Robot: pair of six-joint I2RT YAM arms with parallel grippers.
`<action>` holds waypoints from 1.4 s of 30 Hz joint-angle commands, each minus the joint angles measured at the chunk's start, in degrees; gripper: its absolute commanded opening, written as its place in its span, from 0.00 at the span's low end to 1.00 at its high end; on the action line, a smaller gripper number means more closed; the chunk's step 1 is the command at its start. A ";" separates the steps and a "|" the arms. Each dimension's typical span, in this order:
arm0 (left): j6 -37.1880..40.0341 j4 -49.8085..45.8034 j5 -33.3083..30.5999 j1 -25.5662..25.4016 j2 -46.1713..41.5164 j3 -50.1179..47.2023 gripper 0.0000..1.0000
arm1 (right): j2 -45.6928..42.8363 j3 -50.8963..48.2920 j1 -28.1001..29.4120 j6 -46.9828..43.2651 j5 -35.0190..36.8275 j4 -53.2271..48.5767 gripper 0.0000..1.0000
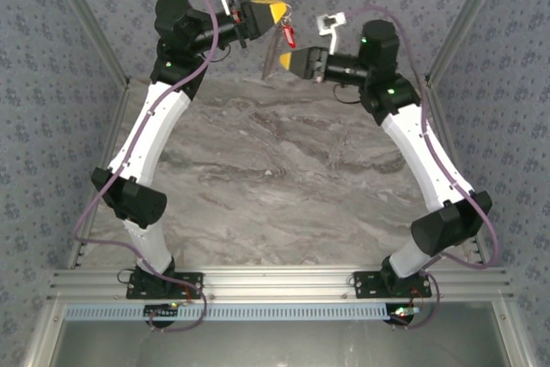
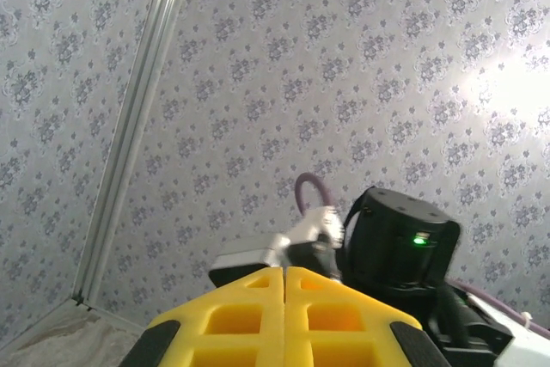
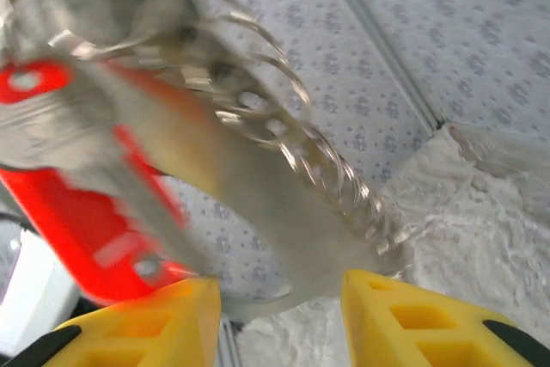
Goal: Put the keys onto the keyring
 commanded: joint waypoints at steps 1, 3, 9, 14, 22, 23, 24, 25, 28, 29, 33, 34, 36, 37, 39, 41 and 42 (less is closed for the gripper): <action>-1.08 3.48 0.57 -0.29 -0.31 1.19 0.00 | -4.26 -5.95 -7.13 11.25 -2.28 12.23 0.43; -1.44 3.83 0.64 -0.27 -0.10 1.45 0.00 | -5.24 -7.67 -9.84 15.05 -1.84 16.57 0.42; -2.60 4.72 0.70 -0.29 0.54 2.16 0.00 | -5.03 -5.02 -10.77 19.93 4.30 22.65 0.47; -3.38 5.37 0.92 -0.30 0.74 2.43 0.00 | -2.19 0.91 -7.90 22.20 5.33 24.97 0.50; -4.94 6.80 1.20 -0.29 1.25 2.84 0.00 | 2.51 6.79 -2.99 22.79 4.93 25.52 0.49; -5.03 6.92 1.16 -0.28 1.27 2.93 0.00 | 2.91 6.95 -2.46 22.90 4.93 25.61 0.49; -5.18 7.01 1.21 -0.25 1.34 3.04 0.00 | 3.24 7.00 -2.03 23.09 4.86 25.85 0.49; -5.29 7.10 1.14 -0.29 1.36 3.04 0.00 | 3.56 7.04 -1.67 23.18 4.93 26.07 0.48; -5.59 7.42 1.18 -0.36 1.30 2.97 0.00 | 4.28 7.26 -0.85 23.21 4.86 26.21 0.45; -5.71 7.47 1.14 -0.38 1.36 3.04 0.00 | 4.50 7.30 -0.60 23.27 4.88 26.36 0.43; -5.99 7.79 1.17 -0.38 1.32 2.94 0.00 | 5.22 7.70 0.17 23.80 4.51 26.93 0.34; -5.94 7.80 1.17 -0.34 1.36 2.96 0.00 | 5.23 7.70 0.32 23.82 4.41 27.01 0.33; -5.96 7.79 1.18 -0.38 1.29 2.96 0.00 | 5.26 7.63 0.59 23.82 4.19 27.11 0.29; -5.97 7.78 1.14 -0.38 1.28 2.86 0.00 | 5.25 7.53 0.73 23.77 4.15 27.11 0.28; -5.88 7.79 1.17 -0.36 1.27 2.87 0.00 | 5.13 7.31 0.84 23.77 3.80 27.11 0.27; -5.78 7.66 1.19 -0.36 1.18 2.76 0.00 | 4.79 6.84 0.89 23.80 3.71 27.11 0.28; -5.77 7.71 1.16 -0.36 1.18 2.77 0.00 | 4.46 6.37 0.78 23.69 3.87 27.11 0.29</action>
